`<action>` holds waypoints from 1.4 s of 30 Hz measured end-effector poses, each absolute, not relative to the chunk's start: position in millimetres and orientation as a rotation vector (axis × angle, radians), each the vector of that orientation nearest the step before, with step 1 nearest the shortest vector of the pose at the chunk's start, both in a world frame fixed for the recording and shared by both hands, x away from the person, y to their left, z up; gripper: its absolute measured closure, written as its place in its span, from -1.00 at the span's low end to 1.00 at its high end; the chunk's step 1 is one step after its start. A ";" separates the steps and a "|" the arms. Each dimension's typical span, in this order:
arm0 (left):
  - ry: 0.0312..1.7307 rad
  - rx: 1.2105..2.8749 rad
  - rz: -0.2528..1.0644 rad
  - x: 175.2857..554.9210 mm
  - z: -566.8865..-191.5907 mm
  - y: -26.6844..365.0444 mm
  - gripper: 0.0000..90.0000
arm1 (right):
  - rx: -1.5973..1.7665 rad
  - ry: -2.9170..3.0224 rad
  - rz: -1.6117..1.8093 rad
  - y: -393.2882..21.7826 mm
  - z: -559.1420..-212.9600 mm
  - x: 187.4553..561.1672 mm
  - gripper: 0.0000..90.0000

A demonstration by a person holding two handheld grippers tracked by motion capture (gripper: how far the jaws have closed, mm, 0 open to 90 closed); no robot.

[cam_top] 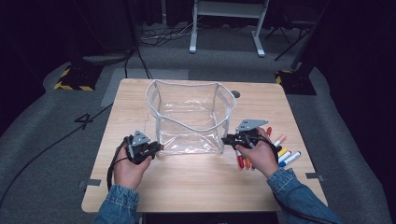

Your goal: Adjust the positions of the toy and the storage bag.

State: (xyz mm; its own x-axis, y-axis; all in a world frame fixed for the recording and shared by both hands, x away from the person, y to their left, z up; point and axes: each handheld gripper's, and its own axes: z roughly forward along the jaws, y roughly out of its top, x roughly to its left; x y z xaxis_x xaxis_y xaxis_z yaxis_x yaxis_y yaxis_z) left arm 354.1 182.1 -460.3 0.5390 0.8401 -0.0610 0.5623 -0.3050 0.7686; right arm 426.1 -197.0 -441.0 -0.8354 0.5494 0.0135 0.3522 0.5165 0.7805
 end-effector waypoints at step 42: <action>0.768 2.099 0.159 224.4 -440.6 150.2 0.23 | 0.732 2.613 1.301 -290.9 -425.7 284.4 0.51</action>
State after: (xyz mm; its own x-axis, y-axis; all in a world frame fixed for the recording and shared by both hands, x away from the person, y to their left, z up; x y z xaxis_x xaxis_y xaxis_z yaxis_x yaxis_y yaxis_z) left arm 224.4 150.2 -440.6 0.8016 0.5759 -0.1608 0.4645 -0.4303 0.7740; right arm 284.4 -290.9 -425.7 -0.8734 0.4777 0.0948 0.3635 0.5101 0.7795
